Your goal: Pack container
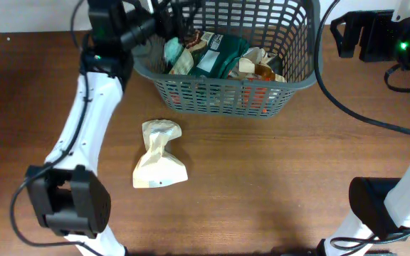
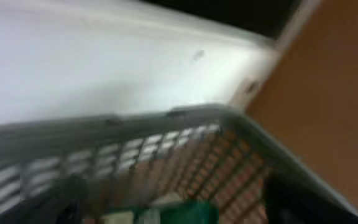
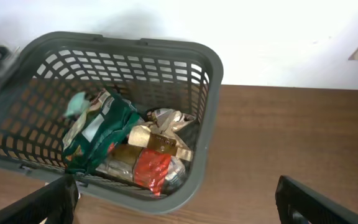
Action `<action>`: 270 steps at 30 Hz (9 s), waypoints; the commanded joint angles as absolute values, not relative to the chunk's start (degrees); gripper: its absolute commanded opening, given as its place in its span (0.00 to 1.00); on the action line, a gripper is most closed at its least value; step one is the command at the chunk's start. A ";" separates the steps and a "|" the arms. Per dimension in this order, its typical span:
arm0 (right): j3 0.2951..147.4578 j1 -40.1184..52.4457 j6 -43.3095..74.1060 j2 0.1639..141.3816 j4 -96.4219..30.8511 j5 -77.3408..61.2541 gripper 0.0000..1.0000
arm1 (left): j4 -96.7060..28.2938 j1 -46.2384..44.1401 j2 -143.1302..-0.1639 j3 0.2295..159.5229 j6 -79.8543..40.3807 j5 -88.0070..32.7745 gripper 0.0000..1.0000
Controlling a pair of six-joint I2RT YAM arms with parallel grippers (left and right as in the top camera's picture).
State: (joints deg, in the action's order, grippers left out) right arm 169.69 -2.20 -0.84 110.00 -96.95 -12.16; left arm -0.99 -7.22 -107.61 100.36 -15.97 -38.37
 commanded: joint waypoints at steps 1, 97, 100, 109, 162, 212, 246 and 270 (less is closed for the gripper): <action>169.66 -1.89 -0.56 109.97 -97.32 -12.88 0.99 | -16.56 -5.21 -100.57 110.63 -6.07 -19.90 0.83; 169.66 -1.89 -1.19 109.97 -97.32 -13.54 0.99 | -24.73 -28.32 -74.24 33.58 -32.14 16.32 0.96; 169.66 -1.89 -1.19 109.97 -97.32 -13.54 0.99 | -26.63 -28.32 -74.24 36.32 -30.55 16.34 0.96; 169.66 -1.89 -1.19 109.97 -97.32 -13.54 0.99 | -27.29 -24.43 -74.26 40.42 -29.65 15.22 0.95; 169.66 -1.89 -1.21 109.97 -97.32 -14.61 0.99 | -41.74 -12.08 -85.65 56.21 -19.42 -1.41 0.80; 169.66 -1.89 -1.23 109.97 -97.32 -14.59 0.99 | -41.32 -9.30 -96.92 61.12 -16.38 5.41 0.02; 169.66 -1.89 -1.61 109.97 -97.32 -14.46 0.99 | -35.33 -7.38 -73.28 89.65 -3.46 20.58 0.02; 169.66 -1.89 -1.61 109.97 -97.32 -14.70 0.99 | -20.95 -8.14 -104.27 121.43 -19.77 -17.15 0.02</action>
